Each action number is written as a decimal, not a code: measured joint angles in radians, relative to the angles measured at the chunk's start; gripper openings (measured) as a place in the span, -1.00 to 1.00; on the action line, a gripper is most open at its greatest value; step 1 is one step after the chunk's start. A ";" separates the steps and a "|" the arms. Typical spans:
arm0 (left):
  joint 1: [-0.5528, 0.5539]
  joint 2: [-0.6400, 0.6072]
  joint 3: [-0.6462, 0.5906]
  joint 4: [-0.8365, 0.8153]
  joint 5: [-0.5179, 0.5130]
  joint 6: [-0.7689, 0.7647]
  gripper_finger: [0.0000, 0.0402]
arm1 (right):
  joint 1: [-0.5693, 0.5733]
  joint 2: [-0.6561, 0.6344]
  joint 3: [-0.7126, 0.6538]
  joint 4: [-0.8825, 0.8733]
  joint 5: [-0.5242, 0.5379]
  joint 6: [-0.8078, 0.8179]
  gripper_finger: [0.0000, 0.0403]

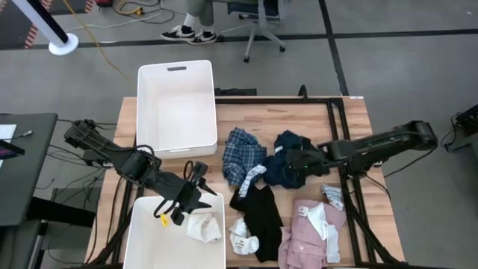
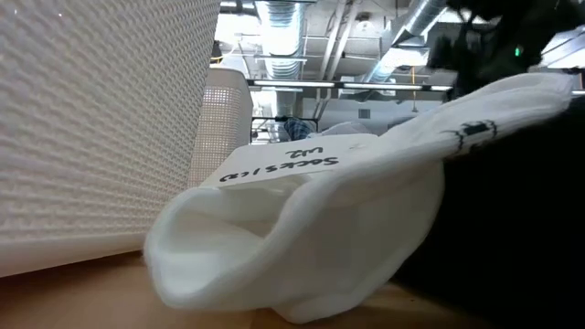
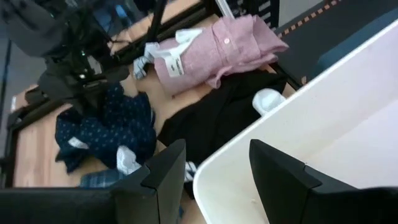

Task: Sort clothes
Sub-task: Put the blue shirt into the top white laundry organizer

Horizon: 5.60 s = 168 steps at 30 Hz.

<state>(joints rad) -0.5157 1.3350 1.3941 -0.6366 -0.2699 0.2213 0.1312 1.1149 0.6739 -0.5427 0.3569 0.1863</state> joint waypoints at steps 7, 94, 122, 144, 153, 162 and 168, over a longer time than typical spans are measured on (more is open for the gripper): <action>0.000 0.000 0.000 0.075 -0.035 0.053 -0.14 | 0.075 -0.127 0.098 0.008 0.102 -0.026 -0.81; 0.343 0.207 -0.038 0.826 0.171 0.047 -0.83 | 0.347 0.107 0.654 0.218 0.167 -0.565 -0.68; 0.217 -0.063 -0.034 0.814 -0.185 0.318 -0.83 | 0.399 0.081 0.653 0.006 0.454 -0.344 0.53; 0.119 -0.236 -0.034 0.651 -0.916 0.632 -0.83 | 0.399 0.082 0.652 -0.211 0.457 -0.094 0.53; 0.124 -0.290 -0.034 0.560 -1.108 0.644 -0.83 | 0.421 0.082 0.619 -0.245 0.457 -0.043 0.53; 0.200 -0.298 -0.034 0.404 -1.150 0.542 -0.83 | 0.426 0.084 0.608 -0.250 0.457 -0.010 0.53; 0.289 -0.296 -0.034 0.211 -1.131 0.372 -0.83 | 0.426 0.084 0.608 -0.250 0.457 -0.005 0.53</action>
<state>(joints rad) -0.2270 1.0391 1.3602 -0.4259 -1.4008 0.5932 0.5571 1.1988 1.2819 -0.7929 0.8134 0.1814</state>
